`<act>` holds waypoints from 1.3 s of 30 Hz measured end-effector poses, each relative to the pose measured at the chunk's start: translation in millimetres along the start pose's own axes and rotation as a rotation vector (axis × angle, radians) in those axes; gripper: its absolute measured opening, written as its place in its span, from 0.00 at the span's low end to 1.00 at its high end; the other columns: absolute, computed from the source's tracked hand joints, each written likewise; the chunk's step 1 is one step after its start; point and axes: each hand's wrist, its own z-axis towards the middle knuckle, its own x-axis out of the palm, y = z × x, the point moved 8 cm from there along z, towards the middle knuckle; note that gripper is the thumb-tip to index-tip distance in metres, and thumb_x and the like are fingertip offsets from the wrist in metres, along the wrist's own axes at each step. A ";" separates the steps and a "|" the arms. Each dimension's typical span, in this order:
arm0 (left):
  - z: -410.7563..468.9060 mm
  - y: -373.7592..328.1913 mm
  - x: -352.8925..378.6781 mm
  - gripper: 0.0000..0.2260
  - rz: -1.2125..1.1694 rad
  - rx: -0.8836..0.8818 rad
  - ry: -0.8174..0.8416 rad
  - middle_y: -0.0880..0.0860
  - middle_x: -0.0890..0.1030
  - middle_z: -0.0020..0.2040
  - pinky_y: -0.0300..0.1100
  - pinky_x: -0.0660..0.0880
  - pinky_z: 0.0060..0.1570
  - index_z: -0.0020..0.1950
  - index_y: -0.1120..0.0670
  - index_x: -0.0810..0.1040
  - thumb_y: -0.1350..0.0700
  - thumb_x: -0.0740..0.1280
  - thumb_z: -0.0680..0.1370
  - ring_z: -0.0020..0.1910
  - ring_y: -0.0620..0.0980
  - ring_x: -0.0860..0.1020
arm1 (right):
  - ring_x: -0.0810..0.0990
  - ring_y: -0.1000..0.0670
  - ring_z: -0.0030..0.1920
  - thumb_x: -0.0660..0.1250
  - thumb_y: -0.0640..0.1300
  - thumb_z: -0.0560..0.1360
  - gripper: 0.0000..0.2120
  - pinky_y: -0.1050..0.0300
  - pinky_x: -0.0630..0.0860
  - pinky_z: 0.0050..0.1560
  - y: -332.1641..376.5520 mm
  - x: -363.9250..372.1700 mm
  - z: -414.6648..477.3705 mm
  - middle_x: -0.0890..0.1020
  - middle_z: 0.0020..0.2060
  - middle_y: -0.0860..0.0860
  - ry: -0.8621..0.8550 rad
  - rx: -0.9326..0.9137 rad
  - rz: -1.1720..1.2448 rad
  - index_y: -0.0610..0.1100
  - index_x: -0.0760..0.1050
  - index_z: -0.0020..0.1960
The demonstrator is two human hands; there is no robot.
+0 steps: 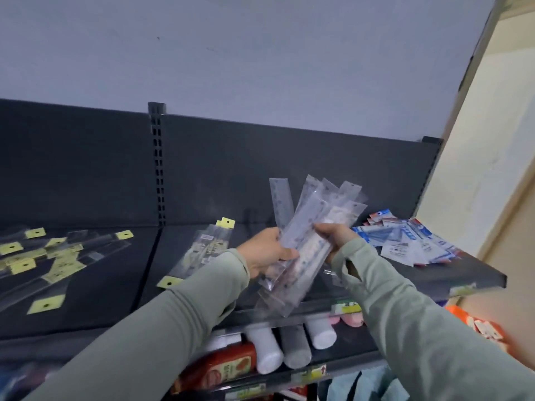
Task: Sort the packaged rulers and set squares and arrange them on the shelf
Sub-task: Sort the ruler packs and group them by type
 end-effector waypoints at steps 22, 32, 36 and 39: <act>160.7 35.9 72.6 0.14 0.260 -0.200 -0.155 0.56 0.82 0.54 0.51 0.77 0.57 0.57 0.58 0.79 0.56 0.72 0.74 0.52 0.55 0.81 | 0.82 0.42 0.52 0.79 0.40 0.62 0.28 0.52 0.77 0.56 37.7 -80.1 138.3 0.82 0.53 0.40 -0.126 -0.032 -0.555 0.34 0.76 0.59; 159.4 35.2 82.0 0.20 0.801 -0.274 -0.174 0.58 0.71 0.65 0.44 0.69 0.54 0.63 0.54 0.72 0.45 0.67 0.76 0.64 0.56 0.69 | 0.76 0.42 0.63 0.65 0.47 0.77 0.19 0.52 0.71 0.64 36.3 -86.3 142.8 0.77 0.63 0.41 0.124 -0.102 -1.179 0.38 0.74 0.64; 156.1 33.3 89.2 0.21 0.927 -0.268 -0.198 0.56 0.73 0.60 0.47 0.70 0.58 0.61 0.52 0.75 0.40 0.65 0.75 0.62 0.55 0.70 | 0.72 0.42 0.64 0.70 0.56 0.69 0.33 0.51 0.71 0.63 37.1 -92.8 144.3 0.73 0.65 0.43 0.088 -0.148 -1.245 0.43 0.68 0.69; 143.5 21.8 90.3 0.20 0.984 -0.244 -0.235 0.56 0.74 0.60 0.44 0.67 0.58 0.62 0.56 0.75 0.43 0.62 0.79 0.61 0.55 0.70 | 0.67 0.40 0.68 0.68 0.58 0.70 0.37 0.50 0.68 0.65 41.2 -90.8 135.1 0.66 0.69 0.42 0.096 -0.210 -1.273 0.44 0.60 0.73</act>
